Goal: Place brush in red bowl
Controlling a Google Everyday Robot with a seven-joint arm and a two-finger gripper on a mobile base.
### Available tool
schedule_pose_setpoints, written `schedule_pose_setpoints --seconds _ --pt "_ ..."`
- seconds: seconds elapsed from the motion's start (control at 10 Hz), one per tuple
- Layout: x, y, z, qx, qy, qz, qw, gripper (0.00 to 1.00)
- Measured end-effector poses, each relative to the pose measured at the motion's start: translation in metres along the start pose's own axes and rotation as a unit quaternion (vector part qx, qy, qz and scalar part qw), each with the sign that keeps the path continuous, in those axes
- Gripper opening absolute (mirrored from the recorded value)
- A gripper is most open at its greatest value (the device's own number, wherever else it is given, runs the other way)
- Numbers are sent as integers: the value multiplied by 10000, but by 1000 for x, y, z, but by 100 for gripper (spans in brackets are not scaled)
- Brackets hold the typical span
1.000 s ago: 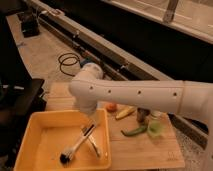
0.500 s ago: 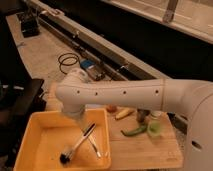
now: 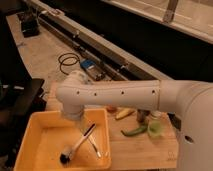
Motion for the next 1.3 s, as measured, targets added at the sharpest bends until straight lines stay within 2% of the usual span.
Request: schedule_pose_setpoints --seconds 0.3,0.6,0.9,1.2,1.3 --pt "-12 10 54 57 -416 217 9989 79" --pt "-20 16 97 157 -753 419 9962 79" --pt "-24 19 128 183 -1061 611 9923 77" --pt "-25 21 135 133 -1137 594 9916 50" --pt "-27 21 135 118 -1146 588 9916 38"
